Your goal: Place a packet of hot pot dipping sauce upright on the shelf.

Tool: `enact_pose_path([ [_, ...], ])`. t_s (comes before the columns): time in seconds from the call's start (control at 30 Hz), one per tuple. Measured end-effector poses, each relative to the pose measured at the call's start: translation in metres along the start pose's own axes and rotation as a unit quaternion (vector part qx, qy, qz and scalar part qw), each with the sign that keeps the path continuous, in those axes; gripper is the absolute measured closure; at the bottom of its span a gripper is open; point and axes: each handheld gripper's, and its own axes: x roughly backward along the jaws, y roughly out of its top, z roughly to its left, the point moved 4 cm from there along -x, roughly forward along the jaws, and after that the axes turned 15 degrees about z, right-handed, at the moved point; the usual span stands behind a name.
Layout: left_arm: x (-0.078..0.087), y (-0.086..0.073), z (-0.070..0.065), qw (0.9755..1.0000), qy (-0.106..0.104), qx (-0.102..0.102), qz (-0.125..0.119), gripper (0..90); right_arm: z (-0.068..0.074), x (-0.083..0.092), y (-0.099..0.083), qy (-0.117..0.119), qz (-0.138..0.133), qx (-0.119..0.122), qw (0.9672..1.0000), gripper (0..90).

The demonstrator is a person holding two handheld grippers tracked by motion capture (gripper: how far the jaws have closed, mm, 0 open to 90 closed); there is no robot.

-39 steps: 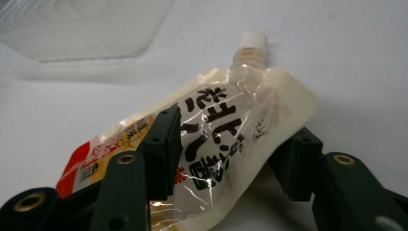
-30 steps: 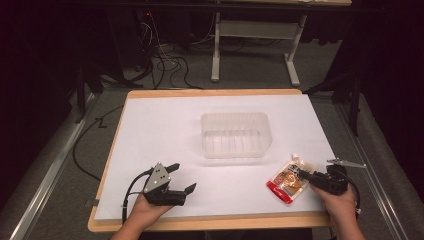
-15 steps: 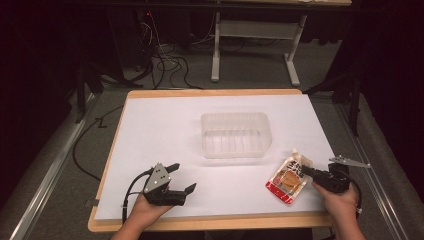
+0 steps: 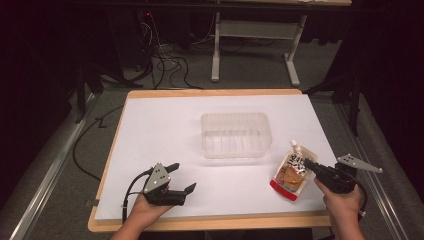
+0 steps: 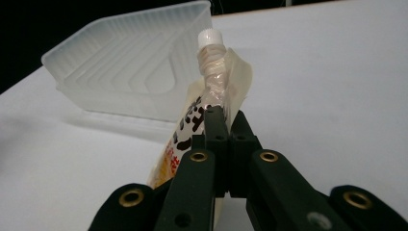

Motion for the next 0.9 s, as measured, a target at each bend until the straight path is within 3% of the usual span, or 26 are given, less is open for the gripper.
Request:
enact_pose_path([
  [0.33, 0.0, 0.0, 0.0, 1.0, 0.0, -0.001, 0.0, 15.4, 0.014, 0.017, 0.011, -0.009, -0.043, 0.026, 0.9987, 90.0],
  [0.5, 0.0, 0.0, 0.0, 1.0, -0.001, 0.0, 0.001, 15.4, 0.015, 0.021, 0.016, -0.04, -0.064, 0.034, 0.9965, 90.0],
  [0.53, -0.001, 0.0, -0.001, 1.0, -0.002, 0.0, 0.001, 15.4, 0.013, 0.022, 0.018, -0.071, -0.08, 0.032, 0.9937, 90.0],
  [0.6, -0.001, 0.0, -0.001, 1.0, -0.002, 0.0, 0.001, 15.4, 0.01, 0.022, 0.019, -0.082, -0.092, 0.026, 0.9921, 90.0],
  [0.9, 0.0, 0.0, 0.0, 1.0, 0.0, -0.001, 0.0, 15.4, 0.007, 0.021, 0.01, -0.098, -0.08, 0.029, 0.9915, 90.0],
])
